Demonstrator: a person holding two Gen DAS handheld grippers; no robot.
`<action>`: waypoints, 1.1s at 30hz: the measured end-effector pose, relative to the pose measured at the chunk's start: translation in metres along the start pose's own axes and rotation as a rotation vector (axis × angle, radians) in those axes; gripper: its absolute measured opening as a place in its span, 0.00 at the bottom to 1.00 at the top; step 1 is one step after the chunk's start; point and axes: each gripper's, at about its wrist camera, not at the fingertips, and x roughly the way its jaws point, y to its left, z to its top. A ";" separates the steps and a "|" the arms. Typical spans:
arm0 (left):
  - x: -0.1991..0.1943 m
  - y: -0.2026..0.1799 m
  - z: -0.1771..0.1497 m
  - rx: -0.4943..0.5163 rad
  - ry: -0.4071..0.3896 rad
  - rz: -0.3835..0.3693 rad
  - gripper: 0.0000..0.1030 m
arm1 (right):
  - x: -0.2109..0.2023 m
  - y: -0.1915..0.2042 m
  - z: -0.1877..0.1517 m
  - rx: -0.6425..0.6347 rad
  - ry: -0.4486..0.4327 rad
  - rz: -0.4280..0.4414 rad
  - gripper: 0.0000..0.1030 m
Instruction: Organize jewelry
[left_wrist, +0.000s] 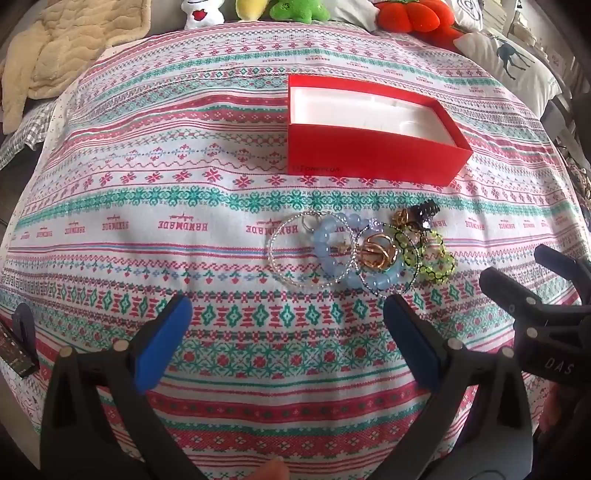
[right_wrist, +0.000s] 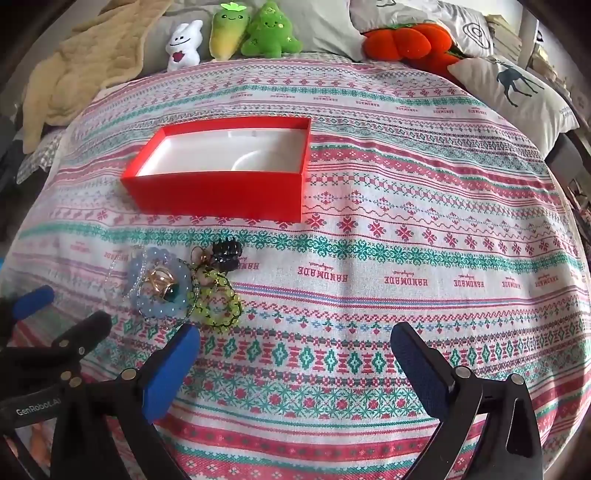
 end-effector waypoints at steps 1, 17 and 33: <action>0.000 0.000 0.000 0.000 -0.001 0.000 1.00 | 0.000 0.000 0.000 -0.001 0.000 0.000 1.00; 0.000 0.003 0.001 0.009 -0.003 0.001 1.00 | -0.001 -0.002 0.001 0.010 -0.010 0.006 1.00; -0.001 0.001 0.001 0.003 -0.005 -0.009 1.00 | -0.002 -0.004 0.002 0.008 -0.009 0.002 1.00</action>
